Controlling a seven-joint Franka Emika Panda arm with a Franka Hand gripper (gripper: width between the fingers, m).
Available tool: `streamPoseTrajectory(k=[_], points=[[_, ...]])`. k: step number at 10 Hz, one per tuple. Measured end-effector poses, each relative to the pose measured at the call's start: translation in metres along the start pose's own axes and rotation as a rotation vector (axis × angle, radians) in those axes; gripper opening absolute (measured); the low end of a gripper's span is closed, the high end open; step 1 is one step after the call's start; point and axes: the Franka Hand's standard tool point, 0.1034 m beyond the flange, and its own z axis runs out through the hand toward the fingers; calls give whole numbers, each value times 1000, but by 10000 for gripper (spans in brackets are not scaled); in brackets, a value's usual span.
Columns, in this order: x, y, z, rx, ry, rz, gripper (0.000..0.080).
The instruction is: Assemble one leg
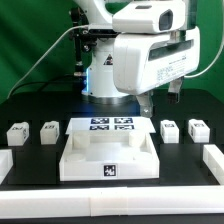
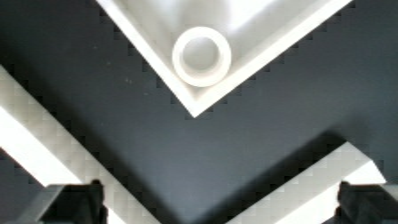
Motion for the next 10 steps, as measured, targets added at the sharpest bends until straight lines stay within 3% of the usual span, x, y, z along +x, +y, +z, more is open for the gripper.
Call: streamPoseTrajectory(k=[10], points=[[0, -1, 0, 1, 0, -40, 650]])
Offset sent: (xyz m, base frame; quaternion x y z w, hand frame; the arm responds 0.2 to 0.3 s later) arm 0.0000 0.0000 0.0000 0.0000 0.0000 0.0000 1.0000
